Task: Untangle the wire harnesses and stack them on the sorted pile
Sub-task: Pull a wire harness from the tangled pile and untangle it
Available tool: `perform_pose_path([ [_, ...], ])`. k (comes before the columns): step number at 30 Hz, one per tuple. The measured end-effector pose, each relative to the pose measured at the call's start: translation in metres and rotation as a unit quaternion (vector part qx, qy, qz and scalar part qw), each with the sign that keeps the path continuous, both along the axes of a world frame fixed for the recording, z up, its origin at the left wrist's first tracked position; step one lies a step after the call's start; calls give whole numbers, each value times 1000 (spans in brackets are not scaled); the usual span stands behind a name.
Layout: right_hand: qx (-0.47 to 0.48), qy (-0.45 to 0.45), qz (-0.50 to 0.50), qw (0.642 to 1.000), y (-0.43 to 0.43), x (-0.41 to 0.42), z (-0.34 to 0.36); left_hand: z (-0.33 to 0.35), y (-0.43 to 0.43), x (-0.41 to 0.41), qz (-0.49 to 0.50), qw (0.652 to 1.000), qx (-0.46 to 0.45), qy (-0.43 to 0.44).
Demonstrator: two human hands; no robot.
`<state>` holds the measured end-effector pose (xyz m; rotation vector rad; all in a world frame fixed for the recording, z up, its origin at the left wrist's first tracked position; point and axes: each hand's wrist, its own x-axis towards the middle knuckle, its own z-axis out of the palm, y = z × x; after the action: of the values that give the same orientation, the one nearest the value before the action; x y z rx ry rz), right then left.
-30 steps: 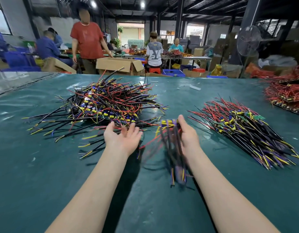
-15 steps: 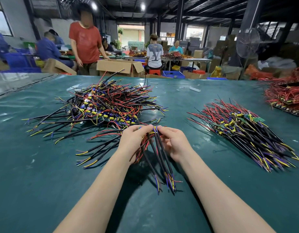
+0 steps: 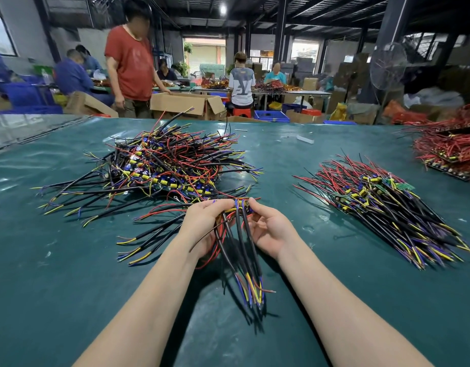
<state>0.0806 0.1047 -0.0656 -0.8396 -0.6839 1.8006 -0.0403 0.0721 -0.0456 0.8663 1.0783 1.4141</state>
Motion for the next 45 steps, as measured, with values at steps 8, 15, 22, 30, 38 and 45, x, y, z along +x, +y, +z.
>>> perform_pose_path([
  [8, 12, 108, 72, 992, -9, -1, 6, 0, 1, -3, -108, 982, -4, -156],
  [15, 93, -81, -2, 992, -1, 6, 0, -5, 3, -4, -7, 985, 4, 174],
  [22, 98, -68, -7, 993, -2, 9, -1, -7, 0, 1, 21, 860, 107, 498],
  [30, 96, -84, 15, 992, -4, 2, -1, -6, 1, -5, -28, 965, 76, 250],
  [38, 80, -54, 48, 994, -10, -3, 3, -5, 1, -9, -45, 974, 108, 192],
  [45, 52, -30, 52, 997, -10, -1, 2, -2, -1, -11, -65, 982, 102, 145],
])
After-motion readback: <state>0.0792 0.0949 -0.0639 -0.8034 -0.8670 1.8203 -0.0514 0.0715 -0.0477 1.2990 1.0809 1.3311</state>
